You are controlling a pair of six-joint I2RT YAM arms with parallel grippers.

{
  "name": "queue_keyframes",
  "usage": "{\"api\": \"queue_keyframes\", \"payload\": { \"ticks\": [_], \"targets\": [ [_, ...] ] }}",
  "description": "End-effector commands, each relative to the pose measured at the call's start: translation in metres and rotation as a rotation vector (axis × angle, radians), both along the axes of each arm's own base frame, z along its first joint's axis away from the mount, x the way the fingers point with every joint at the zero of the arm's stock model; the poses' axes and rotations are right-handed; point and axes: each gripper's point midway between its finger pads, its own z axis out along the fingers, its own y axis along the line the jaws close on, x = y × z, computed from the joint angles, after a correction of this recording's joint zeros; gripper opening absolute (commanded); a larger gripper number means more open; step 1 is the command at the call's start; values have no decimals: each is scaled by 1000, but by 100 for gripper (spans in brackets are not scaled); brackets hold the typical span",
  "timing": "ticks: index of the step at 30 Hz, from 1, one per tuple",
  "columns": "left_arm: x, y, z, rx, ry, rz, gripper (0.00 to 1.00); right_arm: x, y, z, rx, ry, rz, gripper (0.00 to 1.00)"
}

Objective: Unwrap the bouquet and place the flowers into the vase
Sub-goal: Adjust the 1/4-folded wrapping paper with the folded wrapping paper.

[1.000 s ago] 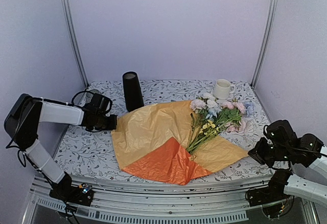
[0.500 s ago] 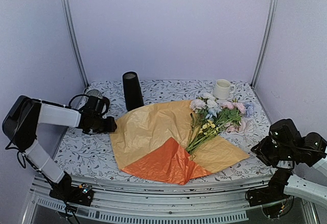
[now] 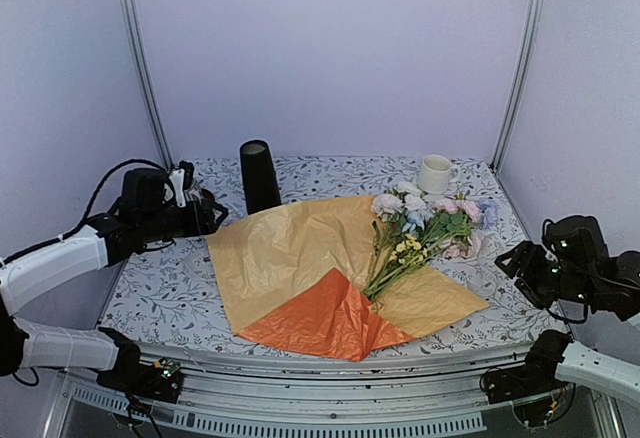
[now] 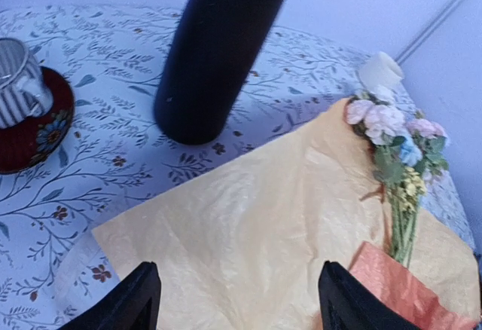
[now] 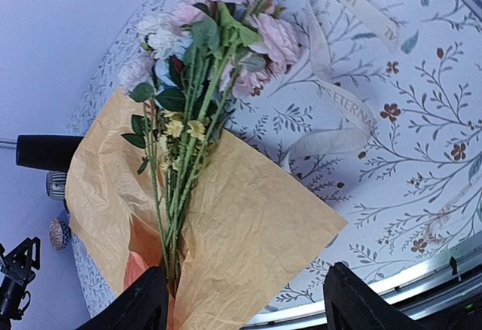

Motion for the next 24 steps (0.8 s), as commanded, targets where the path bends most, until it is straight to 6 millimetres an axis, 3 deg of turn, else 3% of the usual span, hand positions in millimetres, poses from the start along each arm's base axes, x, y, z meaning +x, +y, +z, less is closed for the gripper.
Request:
{"api": "queue_keyframes", "payload": {
  "ticks": [1, 7, 12, 16, 18, 24],
  "targets": [
    [-34, -40, 18, -81, -9, -205, 73, 13, 1, 39, -30, -162, 51, 73],
    [-76, -96, 23, -127, -38, -449, 71, 23, 37, 62, -31, -305, 267, 73],
    [-95, -125, 13, -119, -37, -549, 70, 22, 95, 74, 33, -424, 576, 71],
    [-105, -147, 3, -100, -15, -608, 70, 29, 127, 50, 54, -382, 703, 62],
    [-106, -156, -4, -74, -3, -615, 69, 32, 142, 29, 67, -337, 756, 56],
    [-93, -178, -26, -11, 47, -596, 69, 36, 176, -28, 152, -226, 857, 39]
  ]
}}
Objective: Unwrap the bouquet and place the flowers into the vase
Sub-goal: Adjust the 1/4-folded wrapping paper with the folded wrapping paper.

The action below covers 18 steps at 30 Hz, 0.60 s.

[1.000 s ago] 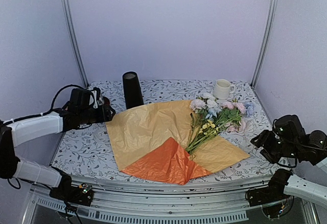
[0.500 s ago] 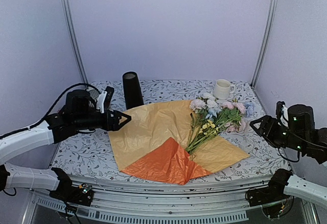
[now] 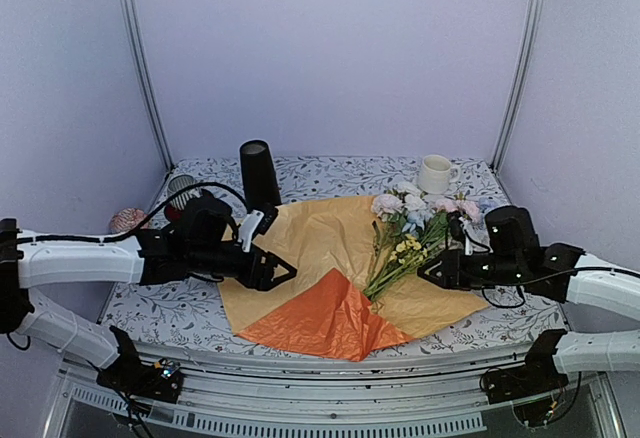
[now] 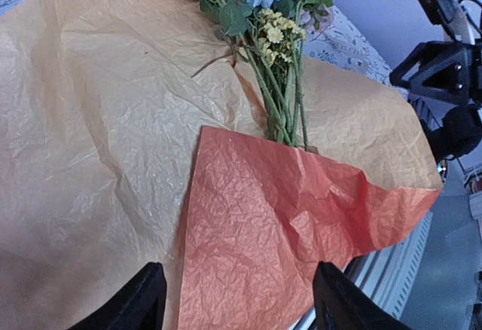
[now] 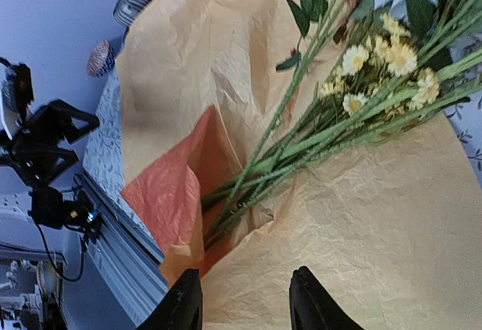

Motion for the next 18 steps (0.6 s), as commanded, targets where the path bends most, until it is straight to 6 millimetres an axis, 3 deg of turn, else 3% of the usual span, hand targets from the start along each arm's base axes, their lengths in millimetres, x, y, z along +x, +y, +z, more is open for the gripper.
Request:
{"api": "queue_keyframes", "payload": {
  "ticks": [1, 4, 6, 12, 18],
  "targets": [
    [19, -23, 4, 17, -37, 15, 69, -2, 32, -9, 107, -5, 131, 36],
    [35, -33, -10, 56, -18, 50, 68, -6, 40, -32, 115, 41, 155, 17],
    [49, -37, -19, 95, -21, 91, 68, -14, 45, -48, 105, 81, 182, 10],
    [90, -52, -40, 171, -21, 159, 67, -39, 37, -102, 27, 187, 190, 8],
    [123, -59, -66, 165, 49, 187, 66, -49, 20, -128, 7, 251, 119, 8]
  ]
}}
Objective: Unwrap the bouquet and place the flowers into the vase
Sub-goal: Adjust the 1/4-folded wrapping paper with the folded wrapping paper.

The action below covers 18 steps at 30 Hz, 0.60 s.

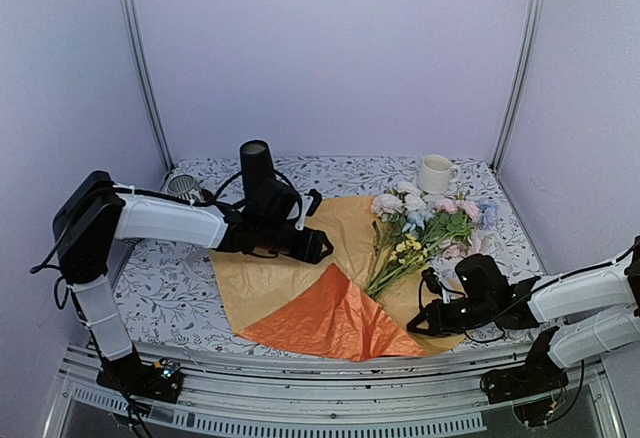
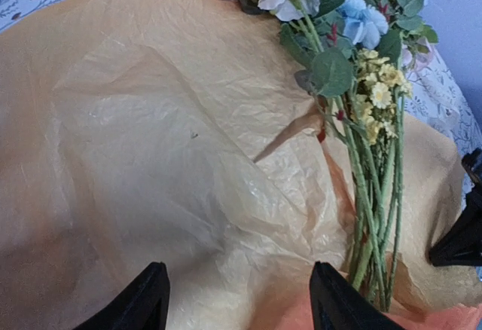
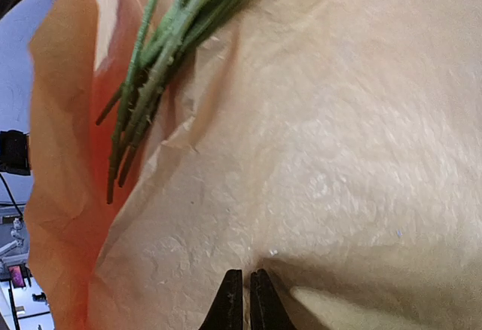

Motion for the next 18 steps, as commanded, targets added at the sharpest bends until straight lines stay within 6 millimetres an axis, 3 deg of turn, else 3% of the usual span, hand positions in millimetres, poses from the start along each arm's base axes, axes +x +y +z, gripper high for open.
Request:
{"api": "queue_keyframes", "payload": {
  "ticks": [1, 5, 9, 18],
  "targets": [
    [25, 6, -19, -16, 52, 46, 66, 0, -3, -6, 16, 11, -52, 8],
    [33, 9, -40, -46, 112, 57, 66, 0, -9, -15, -14, 42, -90, 8],
    [29, 12, -73, -36, 182, 59, 65, 4, -20, -23, -88, 52, -141, 8],
    [17, 21, -99, -27, 237, 75, 65, 20, -67, -26, -305, 60, -389, 3]
  ]
}}
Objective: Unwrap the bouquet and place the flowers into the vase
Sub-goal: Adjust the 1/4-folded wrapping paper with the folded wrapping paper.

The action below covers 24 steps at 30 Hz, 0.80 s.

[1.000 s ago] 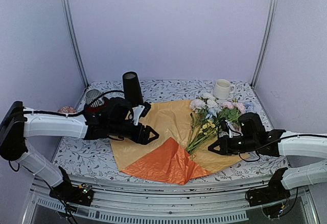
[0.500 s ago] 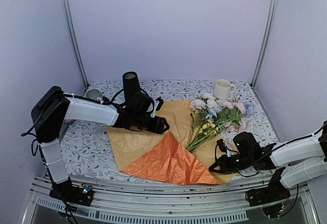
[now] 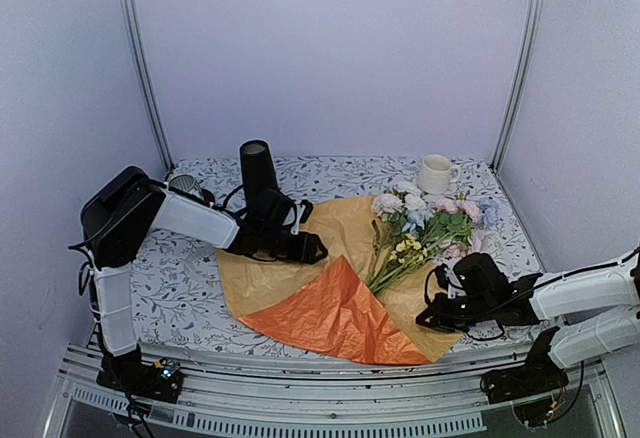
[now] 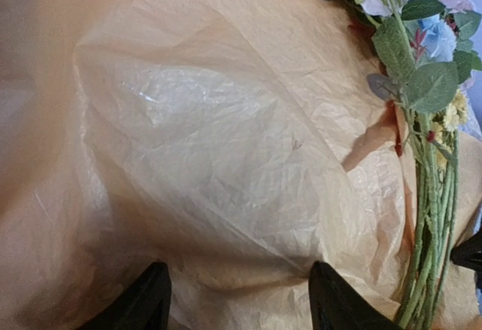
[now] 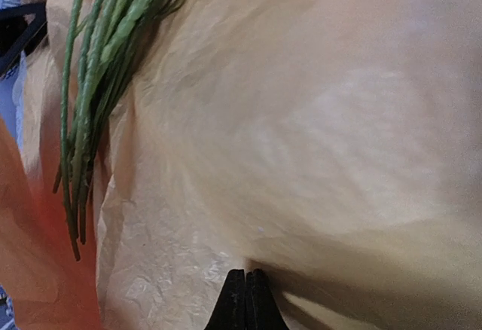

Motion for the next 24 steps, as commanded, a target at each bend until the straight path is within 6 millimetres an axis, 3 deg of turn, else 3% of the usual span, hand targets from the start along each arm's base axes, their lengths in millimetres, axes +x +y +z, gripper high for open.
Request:
{"api": "queue_keyframes", "payload": {
  "ticks": [1, 10, 15, 20, 21, 24],
  "targets": [
    [-18, 12, -35, 34, 96, 3, 65, 0, -47, -12, -185, 47, -200, 3],
    [-30, 2, -33, 8, 103, -13, 65, 0, -62, 0, -156, 40, -325, 3],
    [-31, -6, -23, -9, 82, -25, 65, 13, -51, 27, -130, -21, -298, 3],
    [-35, -16, 3, -42, 25, -52, 66, 28, -38, 56, -136, -85, -245, 4],
    [-34, -19, 22, -65, -7, -57, 67, 31, -36, 59, -141, -92, -237, 4],
    [-40, -22, 48, -79, -59, -72, 68, 38, -31, 66, -160, -94, -231, 4]
  ]
}}
